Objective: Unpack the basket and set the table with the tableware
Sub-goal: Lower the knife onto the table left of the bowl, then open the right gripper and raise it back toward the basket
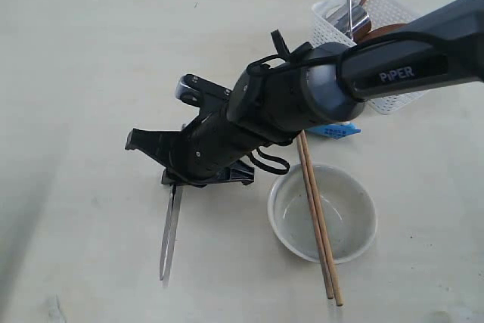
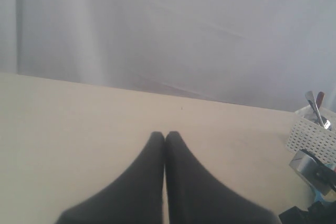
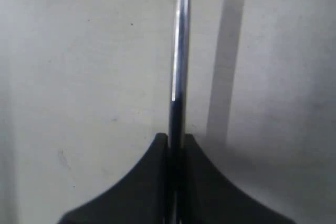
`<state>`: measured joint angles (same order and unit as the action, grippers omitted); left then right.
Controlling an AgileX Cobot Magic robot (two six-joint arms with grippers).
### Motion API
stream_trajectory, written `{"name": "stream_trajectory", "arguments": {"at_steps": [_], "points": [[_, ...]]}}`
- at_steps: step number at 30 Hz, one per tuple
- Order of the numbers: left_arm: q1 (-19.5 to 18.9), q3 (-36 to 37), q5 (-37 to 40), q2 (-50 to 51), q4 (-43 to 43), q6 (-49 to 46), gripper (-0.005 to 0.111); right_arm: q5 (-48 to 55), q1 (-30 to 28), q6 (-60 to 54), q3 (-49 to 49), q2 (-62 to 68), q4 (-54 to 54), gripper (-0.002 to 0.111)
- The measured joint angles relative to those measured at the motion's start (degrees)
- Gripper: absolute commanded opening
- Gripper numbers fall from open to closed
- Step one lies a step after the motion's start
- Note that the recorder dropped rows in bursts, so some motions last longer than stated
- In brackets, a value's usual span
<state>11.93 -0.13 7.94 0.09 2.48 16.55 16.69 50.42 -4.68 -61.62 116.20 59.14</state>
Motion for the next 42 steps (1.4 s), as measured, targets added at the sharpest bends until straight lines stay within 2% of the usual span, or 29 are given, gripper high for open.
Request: {"name": "stream_trajectory", "arguments": {"at_steps": [17,19,23,25,39,41,42], "points": [[0.0,0.0,0.0,0.0,0.0,0.0,0.0,-1.1,0.0,-0.7,0.0,0.0,0.0,0.0],[0.0,0.0,0.0,0.0,0.0,0.0,0.0,-1.1,0.0,-0.9,0.0,0.0,0.0,0.004],[0.0,0.0,0.0,0.0,0.0,0.0,0.0,-1.1,0.0,-1.2,0.0,0.0,0.0,0.029],[0.0,0.0,0.0,0.0,0.0,0.0,0.0,-1.1,0.0,-1.2,-0.1,0.0,0.0,0.033],[0.0,0.0,0.0,0.0,0.0,0.0,0.0,-2.8,0.0,-0.7,-0.3,-0.3,0.0,0.032],[0.0,0.0,0.0,0.0,0.0,0.0,0.0,-2.8,0.0,-0.7,-0.3,-1.8,0.0,0.024],[0.0,0.0,0.0,0.0,0.0,0.0,0.0,-2.8,0.0,-0.7,-0.3,-2.4,0.0,0.013]]}}
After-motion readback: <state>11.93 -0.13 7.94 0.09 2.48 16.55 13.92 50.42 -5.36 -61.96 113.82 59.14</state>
